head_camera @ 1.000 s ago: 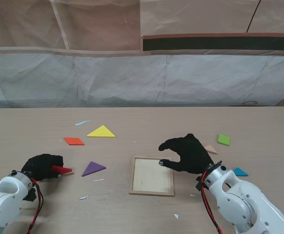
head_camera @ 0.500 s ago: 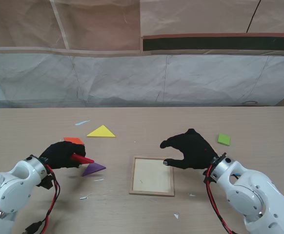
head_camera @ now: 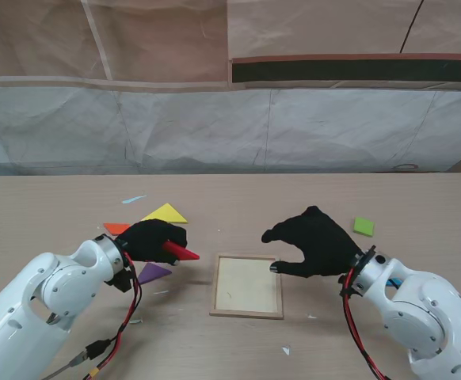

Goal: Assemble the tangram pieces into a square

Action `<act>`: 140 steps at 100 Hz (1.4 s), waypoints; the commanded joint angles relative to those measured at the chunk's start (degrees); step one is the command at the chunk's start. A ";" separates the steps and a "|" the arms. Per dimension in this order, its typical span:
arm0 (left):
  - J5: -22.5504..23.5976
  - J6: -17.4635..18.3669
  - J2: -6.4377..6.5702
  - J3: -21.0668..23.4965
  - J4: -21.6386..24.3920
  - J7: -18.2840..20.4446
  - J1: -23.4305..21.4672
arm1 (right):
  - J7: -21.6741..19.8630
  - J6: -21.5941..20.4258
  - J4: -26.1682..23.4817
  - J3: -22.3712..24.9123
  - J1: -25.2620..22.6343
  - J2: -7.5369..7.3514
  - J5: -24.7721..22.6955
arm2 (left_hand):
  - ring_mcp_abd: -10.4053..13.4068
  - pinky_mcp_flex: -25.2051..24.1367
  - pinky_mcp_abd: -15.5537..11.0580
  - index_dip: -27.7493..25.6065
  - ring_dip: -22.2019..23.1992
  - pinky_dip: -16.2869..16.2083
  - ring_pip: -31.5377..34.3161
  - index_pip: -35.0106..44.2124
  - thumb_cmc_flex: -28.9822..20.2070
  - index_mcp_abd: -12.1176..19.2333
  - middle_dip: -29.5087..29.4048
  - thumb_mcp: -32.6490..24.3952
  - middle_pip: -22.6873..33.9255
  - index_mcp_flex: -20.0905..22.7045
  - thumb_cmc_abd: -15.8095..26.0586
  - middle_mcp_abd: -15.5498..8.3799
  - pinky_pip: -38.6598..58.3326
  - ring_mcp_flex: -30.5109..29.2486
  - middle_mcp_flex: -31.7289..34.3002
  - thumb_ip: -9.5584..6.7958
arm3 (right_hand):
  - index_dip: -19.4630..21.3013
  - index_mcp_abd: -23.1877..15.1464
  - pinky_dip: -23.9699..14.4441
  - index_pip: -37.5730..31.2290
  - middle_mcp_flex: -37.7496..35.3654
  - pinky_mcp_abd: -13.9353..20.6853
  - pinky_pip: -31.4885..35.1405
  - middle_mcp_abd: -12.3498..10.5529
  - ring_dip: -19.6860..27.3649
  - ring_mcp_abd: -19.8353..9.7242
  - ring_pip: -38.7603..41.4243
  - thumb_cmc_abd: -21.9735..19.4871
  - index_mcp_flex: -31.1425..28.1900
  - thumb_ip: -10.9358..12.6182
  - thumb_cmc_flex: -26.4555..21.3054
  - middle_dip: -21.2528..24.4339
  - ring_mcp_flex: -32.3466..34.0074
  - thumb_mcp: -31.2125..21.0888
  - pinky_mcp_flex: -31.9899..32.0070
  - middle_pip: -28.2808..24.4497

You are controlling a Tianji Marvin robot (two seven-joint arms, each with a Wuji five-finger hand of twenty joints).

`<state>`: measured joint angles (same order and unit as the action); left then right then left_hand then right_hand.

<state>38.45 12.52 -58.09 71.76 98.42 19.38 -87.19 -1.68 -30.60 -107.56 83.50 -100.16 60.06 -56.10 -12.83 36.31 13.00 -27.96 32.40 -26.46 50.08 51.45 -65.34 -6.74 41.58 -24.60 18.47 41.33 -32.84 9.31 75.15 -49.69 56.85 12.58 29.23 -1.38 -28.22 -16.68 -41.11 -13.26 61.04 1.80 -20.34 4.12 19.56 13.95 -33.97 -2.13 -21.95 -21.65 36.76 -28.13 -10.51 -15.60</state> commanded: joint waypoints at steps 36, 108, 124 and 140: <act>-5.19 -1.87 -1.45 -9.86 -4.66 -0.11 8.32 | -0.07 -2.18 -2.06 0.59 -1.78 0.00 -0.45 | -2.10 1.87 -1.54 -1.66 -0.04 -1.24 2.89 1.53 -8.63 2.50 0.22 -6.78 2.17 2.11 3.83 1.33 3.85 0.46 -1.33 -5.37 | -0.14 -1.07 -0.01 0.51 1.75 -0.24 -0.53 -0.66 0.24 -0.64 -1.10 -1.36 0.74 -0.12 1.00 -0.19 -1.04 0.85 0.92 0.48; -11.87 -3.57 -3.10 -19.66 -9.88 -3.26 13.95 | 0.25 -3.15 -3.97 2.35 -5.87 0.19 0.23 | -2.08 1.06 -1.77 -1.76 0.10 -1.74 3.28 1.59 -8.63 2.79 0.27 -6.56 2.72 1.82 4.08 0.75 4.42 0.89 -1.91 -5.41 | 0.06 -0.98 0.02 0.51 1.62 -0.15 -0.34 -0.66 0.18 -0.62 -0.91 -2.16 0.58 -0.08 0.87 -0.24 -0.97 1.23 0.77 0.30; -14.39 -3.72 -3.43 -22.63 -11.21 -2.89 15.55 | -0.19 -3.33 -4.51 2.59 -6.71 0.15 0.26 | -1.92 1.49 -2.15 -1.47 0.25 -1.90 3.61 1.31 -8.62 3.16 0.29 -5.77 2.87 1.59 3.96 0.14 4.74 0.58 -1.92 -5.21 | 0.04 -0.92 0.06 0.63 1.84 -0.14 -0.38 -0.61 0.21 -0.64 -0.96 -2.32 0.83 -0.08 0.87 -0.21 -1.13 1.31 0.94 0.39; -16.57 -3.73 -4.03 -25.86 -13.05 -3.24 17.74 | 2.22 -3.80 -4.43 2.71 -7.43 0.24 -2.09 | -1.29 1.90 -2.55 0.46 0.79 -2.36 4.92 0.48 -8.63 3.75 0.42 -2.80 3.15 1.24 4.19 0.15 6.04 0.32 -1.90 -5.33 | -0.04 -0.92 0.06 0.98 2.14 -0.03 -0.34 -0.70 0.22 -0.81 -0.95 -2.41 1.60 -0.07 0.98 -0.20 -1.19 1.41 0.83 0.42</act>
<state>21.99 8.91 -61.10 46.46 85.93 15.26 -70.15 0.51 -33.99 -111.59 86.20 -106.81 60.05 -57.27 -12.92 36.30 13.00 -27.87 32.40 -27.42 51.85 50.65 -65.35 -6.75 41.58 -24.50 19.65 41.33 -32.74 9.49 76.65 -49.39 55.31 12.57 29.23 -1.38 -28.22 -16.58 -41.11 -13.26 61.02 1.75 -20.34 4.08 19.55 13.90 -33.97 -2.13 -21.95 -21.65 36.76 -28.12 -10.51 -15.60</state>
